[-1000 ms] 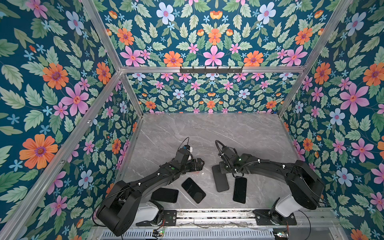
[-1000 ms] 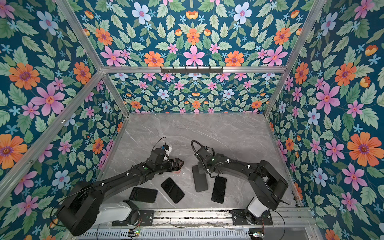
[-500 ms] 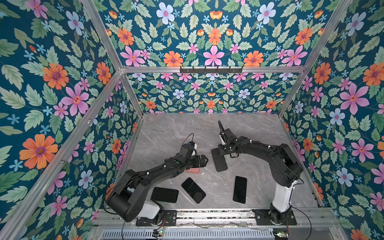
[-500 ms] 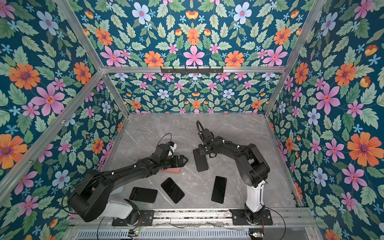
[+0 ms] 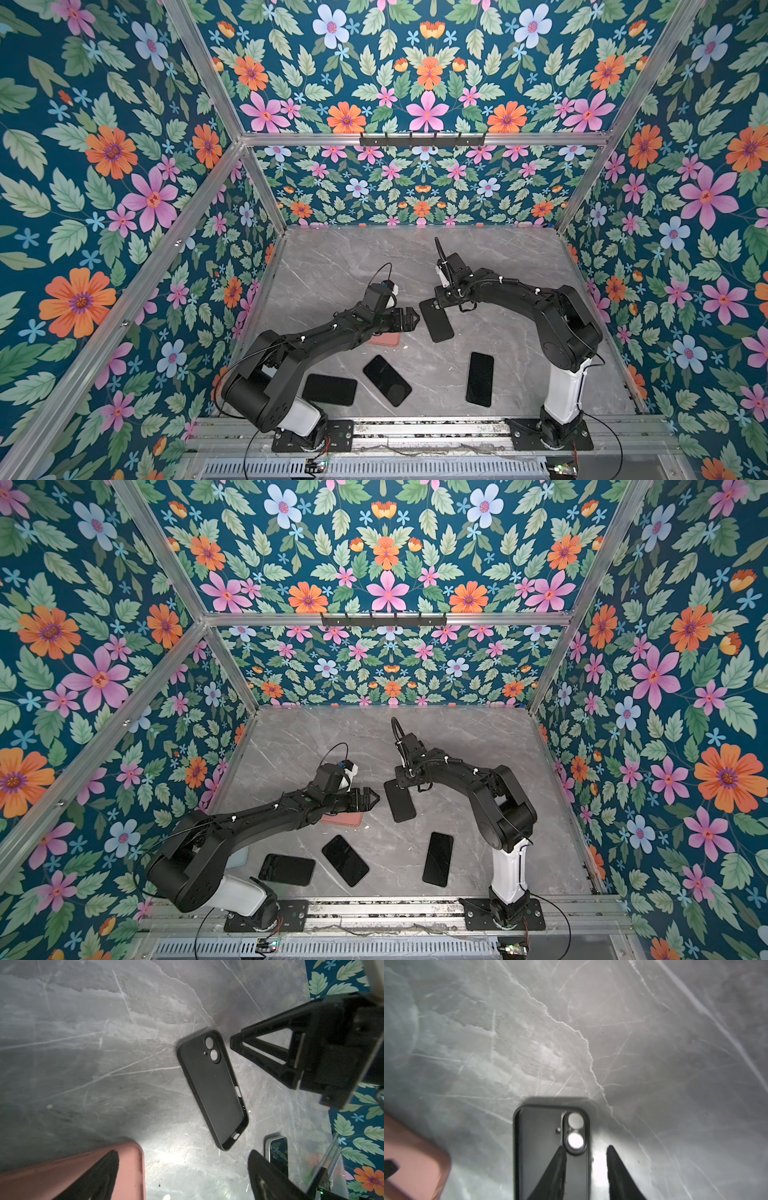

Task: Put the phone into the phone case

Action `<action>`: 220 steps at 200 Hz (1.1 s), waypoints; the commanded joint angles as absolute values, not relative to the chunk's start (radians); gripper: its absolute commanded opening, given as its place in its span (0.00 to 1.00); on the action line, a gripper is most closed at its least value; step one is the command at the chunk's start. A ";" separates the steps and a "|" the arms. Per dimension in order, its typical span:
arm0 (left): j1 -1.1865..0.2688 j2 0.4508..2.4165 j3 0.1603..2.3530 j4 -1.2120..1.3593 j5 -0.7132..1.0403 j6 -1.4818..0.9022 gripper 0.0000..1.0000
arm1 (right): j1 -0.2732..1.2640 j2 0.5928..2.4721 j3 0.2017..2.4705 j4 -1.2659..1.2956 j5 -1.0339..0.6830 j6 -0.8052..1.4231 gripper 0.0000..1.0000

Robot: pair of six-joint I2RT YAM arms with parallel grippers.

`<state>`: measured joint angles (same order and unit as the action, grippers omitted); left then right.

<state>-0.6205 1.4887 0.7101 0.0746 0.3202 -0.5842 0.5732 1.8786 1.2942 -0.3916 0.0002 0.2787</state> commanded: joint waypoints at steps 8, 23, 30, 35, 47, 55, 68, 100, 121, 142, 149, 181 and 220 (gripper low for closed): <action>-0.624 1.480 0.706 0.078 0.336 -0.577 0.98 | 0.590 1.724 1.165 -0.479 0.012 0.386 0.40; -0.631 1.475 0.698 0.081 0.338 -0.580 0.98 | 0.613 1.590 1.049 -0.508 0.030 0.451 0.43; -0.637 1.474 0.697 0.079 0.342 -0.576 0.98 | 0.628 1.537 1.001 -0.533 0.051 0.481 0.46; -0.640 1.474 0.695 0.076 0.342 -0.574 0.98 | 0.638 1.501 0.967 -0.550 0.062 0.506 0.47; -0.649 1.467 0.691 0.067 0.339 -0.569 0.99 | 0.659 1.418 0.893 -0.598 0.080 0.569 0.50; -0.653 1.462 0.685 0.064 0.342 -0.568 0.99 | 0.676 1.362 0.846 -0.624 0.087 0.612 0.52; -0.663 1.450 0.673 0.067 0.342 -0.568 0.99 | 0.705 1.276 0.775 -0.662 0.093 0.689 0.57; -0.692 1.434 0.649 0.076 0.345 -0.577 1.00 | 0.777 1.112 0.636 -0.707 0.080 0.859 0.64; -0.711 1.422 0.635 0.089 0.347 -0.573 1.00 | 0.832 1.060 0.592 -0.714 0.076 0.947 0.72; -0.715 1.427 0.639 0.087 0.361 -0.575 1.00 | 0.868 1.053 0.568 -0.705 0.075 1.000 0.77; -0.715 1.431 0.641 0.088 0.367 -0.577 1.00 | 0.874 1.056 0.561 -0.703 0.075 1.015 0.77; -0.715 1.475 0.679 0.026 0.344 -0.587 1.00 | 0.900 1.078 0.544 -0.662 0.075 1.068 0.82; -0.715 1.480 0.693 0.020 0.347 -0.590 1.00 | 0.906 1.148 0.555 -0.644 0.063 1.111 0.82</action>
